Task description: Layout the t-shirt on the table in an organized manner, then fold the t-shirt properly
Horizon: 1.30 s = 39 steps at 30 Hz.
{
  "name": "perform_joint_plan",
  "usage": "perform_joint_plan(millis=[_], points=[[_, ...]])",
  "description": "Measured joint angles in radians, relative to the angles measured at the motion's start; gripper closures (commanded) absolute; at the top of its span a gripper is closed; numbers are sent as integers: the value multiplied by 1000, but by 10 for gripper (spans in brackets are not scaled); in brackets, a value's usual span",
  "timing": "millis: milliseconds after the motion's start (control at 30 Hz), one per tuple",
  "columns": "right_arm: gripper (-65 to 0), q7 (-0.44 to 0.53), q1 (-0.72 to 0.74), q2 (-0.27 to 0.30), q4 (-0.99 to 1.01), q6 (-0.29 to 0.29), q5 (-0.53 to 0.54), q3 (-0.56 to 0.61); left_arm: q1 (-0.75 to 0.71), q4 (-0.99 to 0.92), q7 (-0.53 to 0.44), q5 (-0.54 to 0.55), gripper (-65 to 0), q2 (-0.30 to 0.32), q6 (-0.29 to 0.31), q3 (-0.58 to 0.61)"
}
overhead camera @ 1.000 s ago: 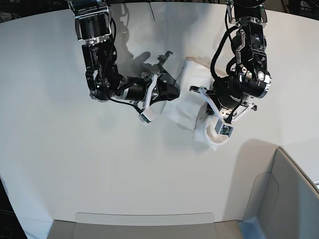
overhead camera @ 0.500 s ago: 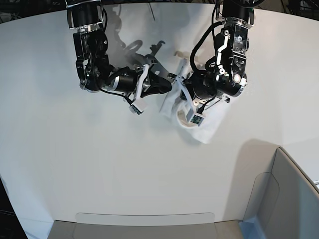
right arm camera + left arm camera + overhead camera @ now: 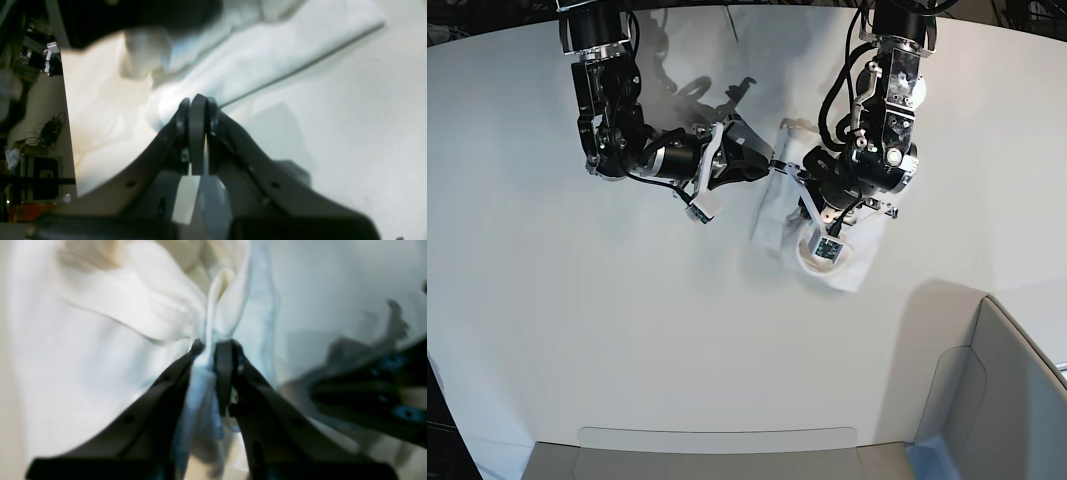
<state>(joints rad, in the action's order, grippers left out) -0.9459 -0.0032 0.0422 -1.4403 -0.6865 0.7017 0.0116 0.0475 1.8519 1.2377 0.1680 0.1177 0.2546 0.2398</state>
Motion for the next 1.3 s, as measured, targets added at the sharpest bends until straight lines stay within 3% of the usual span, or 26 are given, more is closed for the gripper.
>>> perform_joint_plan(millis=[133,433,500,633,767,933,1167,1300], points=[[0,-4,0,24,0,0,-2,0,6,13,-9,-11,-31,-7,0,3],[0,-3,3,18,1,0,-1,0,17,11,-13,-10,-37,-10,0,3],[0,-3,3,18,1,0,-1,0,20,11,-5,-10,-70,-13,0,-8],[0,-3,3,18,1,0,-1,2,19,11,45,-11,-197,-14,3,-38],[0,-3,3,18,5,0,-2,2,17,11,27,-8,-257,-16,4,-38],[0,-3,3,18,6,0,-2,2,17,11,34,-10,-298,-15,4,-38],[0,-3,4,18,6,0,-9,-2,19,98,40,-10,-300,-19,4,-38],[0,-3,4,18,7,0,-8,0,37,177,19,-10,-299,-79,4,-39]])
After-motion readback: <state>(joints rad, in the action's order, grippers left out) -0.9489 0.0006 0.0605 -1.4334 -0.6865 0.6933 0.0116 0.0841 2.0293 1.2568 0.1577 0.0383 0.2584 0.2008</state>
